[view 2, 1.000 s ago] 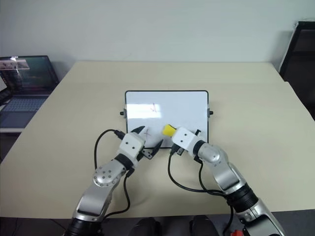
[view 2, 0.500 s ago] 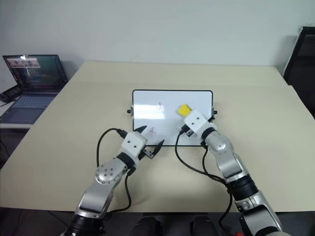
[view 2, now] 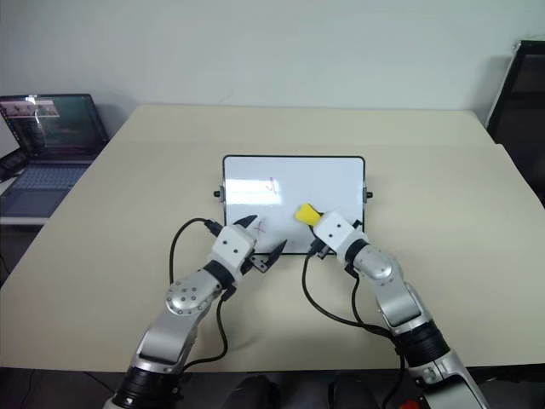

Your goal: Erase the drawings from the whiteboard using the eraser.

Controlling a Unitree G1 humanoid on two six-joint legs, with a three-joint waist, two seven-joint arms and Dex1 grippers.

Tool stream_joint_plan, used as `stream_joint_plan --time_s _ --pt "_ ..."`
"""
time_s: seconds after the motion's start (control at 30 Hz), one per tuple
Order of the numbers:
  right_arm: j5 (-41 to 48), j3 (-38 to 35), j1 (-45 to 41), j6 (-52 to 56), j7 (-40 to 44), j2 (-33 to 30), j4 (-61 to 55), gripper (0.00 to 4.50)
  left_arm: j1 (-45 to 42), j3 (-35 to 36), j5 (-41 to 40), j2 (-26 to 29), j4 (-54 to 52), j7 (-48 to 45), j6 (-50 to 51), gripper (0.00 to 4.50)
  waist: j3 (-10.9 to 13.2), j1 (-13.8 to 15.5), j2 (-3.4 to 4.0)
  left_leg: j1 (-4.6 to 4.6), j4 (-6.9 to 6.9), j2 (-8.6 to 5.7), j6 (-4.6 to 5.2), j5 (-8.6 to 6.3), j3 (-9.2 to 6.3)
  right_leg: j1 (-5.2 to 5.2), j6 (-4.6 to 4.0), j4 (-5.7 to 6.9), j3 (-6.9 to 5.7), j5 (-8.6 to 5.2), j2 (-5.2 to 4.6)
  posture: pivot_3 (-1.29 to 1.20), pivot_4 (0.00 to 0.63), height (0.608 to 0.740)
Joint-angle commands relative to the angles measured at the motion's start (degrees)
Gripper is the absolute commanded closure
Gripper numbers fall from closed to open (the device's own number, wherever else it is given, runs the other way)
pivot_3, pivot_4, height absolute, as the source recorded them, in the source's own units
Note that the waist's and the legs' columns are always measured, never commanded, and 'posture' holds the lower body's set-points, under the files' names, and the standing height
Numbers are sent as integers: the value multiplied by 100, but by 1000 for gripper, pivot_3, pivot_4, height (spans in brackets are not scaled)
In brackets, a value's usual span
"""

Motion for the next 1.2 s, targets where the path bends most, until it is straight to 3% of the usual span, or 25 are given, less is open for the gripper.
stream_joint_plan --time_s 0.03,0.13,0.27,0.63,0.8,1.2 --pt "137 -269 65 100 63 -64 -331 3378 48 81 -38 21 -199 38 -117 0 0 3 0 -1 -9 1 -1 0 0 -1 0 -7 0 0 0 0 150 740" --pt "214 -365 127 316 66 -45 -584 3378 105 99 -35 12 -226 65 -121 0 0 11 0 -13 -33 2 -4 2 3 -12 -1 -34 -1 1 -2 0 150 740" --pt "237 -457 19 634 16 66 -894 3378 115 134 -18 -25 -233 134 -115 0 -1 26 -1 -102 -28 3 -34 20 5 -100 -2 -31 -2 1 -2 0 150 740" --pt "426 -602 -537 766 -55 377 -1129 3378 133 403 60 -29 -265 488 86 0 -1 24 -1 -144 -30 3 -35 21 15 -148 -2 -28 -1 1 -6 0 150 740" --pt "352 -431 -1068 555 -82 584 -474 3378 129 460 130 -46 -211 646 165 0 -1 17 -1 -143 -29 2 -35 22 19 -151 -2 -23 -5 1 -6 0 150 740" --pt "-338 88 -2785 -231 -228 812 2344 3378 306 427 106 -216 -379 781 203 0 -2 -105 -1 -141 -10 2 -36 23 28 -166 -3 24 -42 2 -19 0 150 740"
